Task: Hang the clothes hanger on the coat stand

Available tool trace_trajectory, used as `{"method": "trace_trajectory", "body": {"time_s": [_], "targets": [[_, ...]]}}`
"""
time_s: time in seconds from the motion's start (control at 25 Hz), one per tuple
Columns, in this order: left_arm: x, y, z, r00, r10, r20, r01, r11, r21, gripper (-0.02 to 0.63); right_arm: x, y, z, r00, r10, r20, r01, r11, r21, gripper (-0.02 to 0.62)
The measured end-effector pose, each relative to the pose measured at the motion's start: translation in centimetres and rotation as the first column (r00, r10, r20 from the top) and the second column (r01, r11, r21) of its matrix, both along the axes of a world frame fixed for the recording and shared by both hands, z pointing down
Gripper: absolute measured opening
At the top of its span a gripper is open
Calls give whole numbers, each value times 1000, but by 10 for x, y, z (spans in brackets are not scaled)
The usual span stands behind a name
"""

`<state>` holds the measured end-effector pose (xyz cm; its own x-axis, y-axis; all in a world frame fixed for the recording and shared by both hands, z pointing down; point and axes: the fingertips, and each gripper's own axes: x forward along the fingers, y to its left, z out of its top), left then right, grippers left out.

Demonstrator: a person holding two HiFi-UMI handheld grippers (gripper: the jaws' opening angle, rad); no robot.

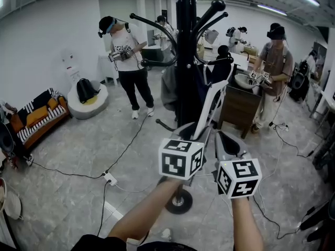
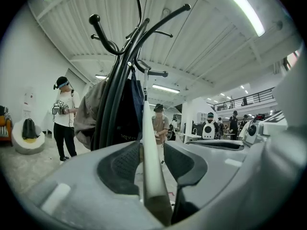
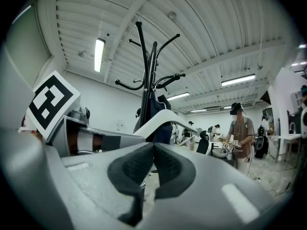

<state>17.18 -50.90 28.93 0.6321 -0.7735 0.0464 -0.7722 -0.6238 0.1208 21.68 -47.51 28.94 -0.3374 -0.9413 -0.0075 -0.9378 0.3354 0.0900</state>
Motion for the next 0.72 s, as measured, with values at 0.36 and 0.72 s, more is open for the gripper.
{"method": "trace_trajectory", "body": {"time_s": [0.36, 0.72], "targets": [[-10, 20, -2, 999, -38, 7, 38, 999, 22, 137, -2, 19, 2, 1000, -27, -3, 27, 1000, -3, 0], [-19, 46, -4, 997, -71, 21, 70, 997, 40, 137, -15, 41, 6, 998, -70, -1, 69, 997, -14, 0]]}}
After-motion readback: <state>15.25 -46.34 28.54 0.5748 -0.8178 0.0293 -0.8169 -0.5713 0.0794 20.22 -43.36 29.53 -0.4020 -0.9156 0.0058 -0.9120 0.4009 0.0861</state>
